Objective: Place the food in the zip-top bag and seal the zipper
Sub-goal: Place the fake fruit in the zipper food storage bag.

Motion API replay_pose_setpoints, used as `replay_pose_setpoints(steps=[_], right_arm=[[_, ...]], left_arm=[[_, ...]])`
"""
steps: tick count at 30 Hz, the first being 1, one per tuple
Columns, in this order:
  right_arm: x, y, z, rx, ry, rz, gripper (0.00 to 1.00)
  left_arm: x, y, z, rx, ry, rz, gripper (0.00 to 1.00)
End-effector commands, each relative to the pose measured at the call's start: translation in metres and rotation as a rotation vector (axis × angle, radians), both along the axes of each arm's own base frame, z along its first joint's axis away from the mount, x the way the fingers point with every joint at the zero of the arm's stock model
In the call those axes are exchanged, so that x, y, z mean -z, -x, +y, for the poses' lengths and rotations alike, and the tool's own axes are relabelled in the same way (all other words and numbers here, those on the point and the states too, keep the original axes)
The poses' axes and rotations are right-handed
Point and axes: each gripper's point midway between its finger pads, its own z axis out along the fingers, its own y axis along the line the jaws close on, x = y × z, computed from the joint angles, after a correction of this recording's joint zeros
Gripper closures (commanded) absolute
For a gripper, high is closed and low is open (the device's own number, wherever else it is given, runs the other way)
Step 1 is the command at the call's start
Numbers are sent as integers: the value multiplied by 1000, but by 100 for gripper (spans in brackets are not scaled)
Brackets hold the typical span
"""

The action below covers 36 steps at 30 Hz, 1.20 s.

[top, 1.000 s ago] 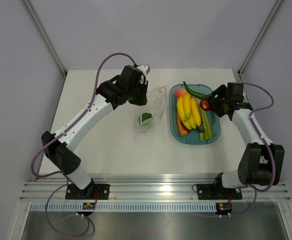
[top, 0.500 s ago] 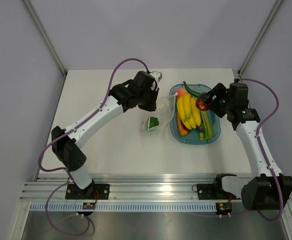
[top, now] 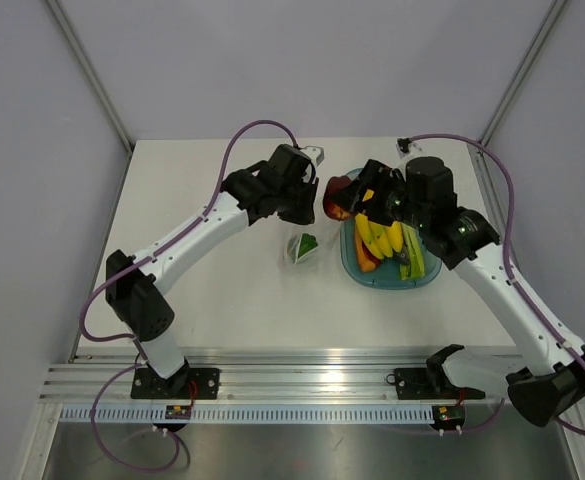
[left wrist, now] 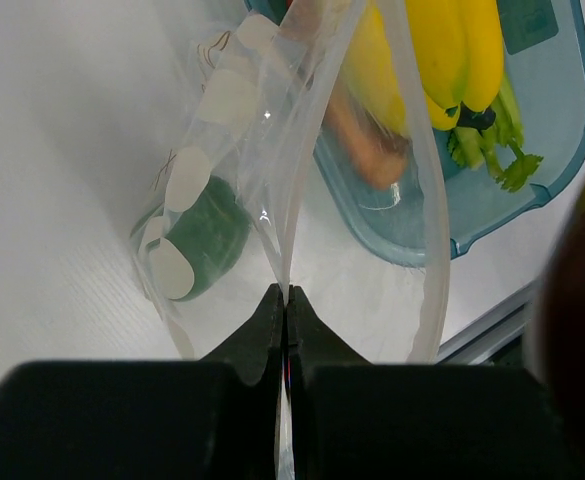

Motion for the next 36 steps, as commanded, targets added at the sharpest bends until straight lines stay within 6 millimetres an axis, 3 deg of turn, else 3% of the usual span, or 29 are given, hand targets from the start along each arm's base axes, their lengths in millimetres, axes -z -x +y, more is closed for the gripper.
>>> replay_pose_setpoints(steps=[1,6,14,17,21,23,24,25,29,36], right_arm=[[-5,-12,22,-19,-30,-20,64],[47,-30,25,34,24,86,65],[85,-35,8,119,120,145,65],[91,-41,12,116,133,158,64],[95,-56,15,136,169,177,62],[96,-64,17,142,190,182,52],[96,-67,18,143,195,183,43],[91,-72,20,141,198,177,27],[78,-72,25,121,174,156,12],[60,-51,12,104,180,117,12]], left_arm=[[-18,-2,-7,7,64,-33,100],[-25,-1,-3,2,64,-48,100],[-39,9,-6,74,115,-38,100],[-44,12,-8,89,135,-41,100],[-49,17,-13,117,163,-32,100],[-52,18,-14,123,173,-33,100],[-53,19,-14,129,178,-34,100],[-53,19,-13,126,176,-33,100],[-50,18,-11,127,185,-19,100],[-51,17,-7,129,283,52,100]])
